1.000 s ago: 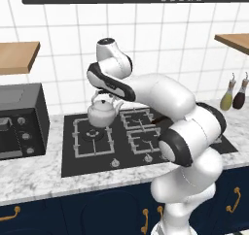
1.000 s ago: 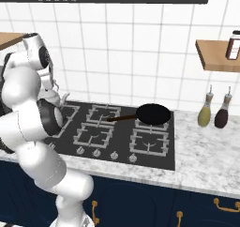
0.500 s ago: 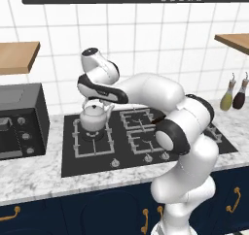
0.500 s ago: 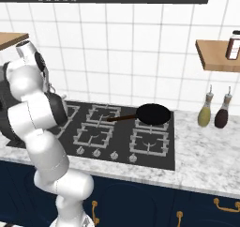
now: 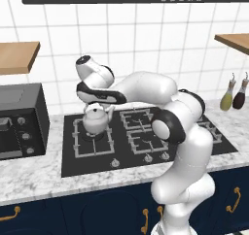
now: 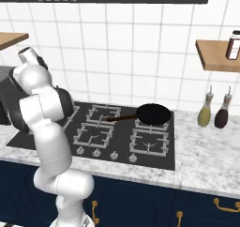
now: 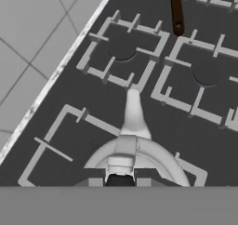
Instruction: Pick the kettle from the counter and place it on a stove burner. Then turn the burner on.
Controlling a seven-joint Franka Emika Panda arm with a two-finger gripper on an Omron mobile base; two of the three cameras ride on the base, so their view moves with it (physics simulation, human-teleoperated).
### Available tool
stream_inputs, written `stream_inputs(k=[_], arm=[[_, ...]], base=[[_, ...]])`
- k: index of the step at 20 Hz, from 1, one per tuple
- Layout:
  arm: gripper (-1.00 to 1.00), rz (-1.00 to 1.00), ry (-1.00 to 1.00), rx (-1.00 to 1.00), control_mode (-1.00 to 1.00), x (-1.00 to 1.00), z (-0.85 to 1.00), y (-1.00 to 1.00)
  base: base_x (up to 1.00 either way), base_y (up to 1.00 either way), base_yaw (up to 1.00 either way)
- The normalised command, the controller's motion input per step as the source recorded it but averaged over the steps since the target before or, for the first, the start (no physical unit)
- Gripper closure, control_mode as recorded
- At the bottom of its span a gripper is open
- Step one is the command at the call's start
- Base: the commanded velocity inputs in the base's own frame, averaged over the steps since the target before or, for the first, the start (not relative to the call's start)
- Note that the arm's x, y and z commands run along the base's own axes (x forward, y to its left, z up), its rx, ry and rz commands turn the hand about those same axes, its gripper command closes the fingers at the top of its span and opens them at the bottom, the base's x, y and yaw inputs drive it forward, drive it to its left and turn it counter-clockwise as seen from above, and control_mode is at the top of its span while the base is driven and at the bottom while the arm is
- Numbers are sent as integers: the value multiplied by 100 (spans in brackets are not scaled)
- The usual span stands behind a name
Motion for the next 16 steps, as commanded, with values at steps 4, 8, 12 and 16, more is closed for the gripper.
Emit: stream_inputs(k=[4,8,12,16], arm=[[100,0,5,-12,-100,7,-37,12],[100,0,3,-13,-100,0,-41,29],[100,0,1,-7,-100,0,-27,24],[100,0,-2,0,-100,3,0,0]], base=[[0,0,0],[0,0,0],[0,0,0],[0,0,0]])
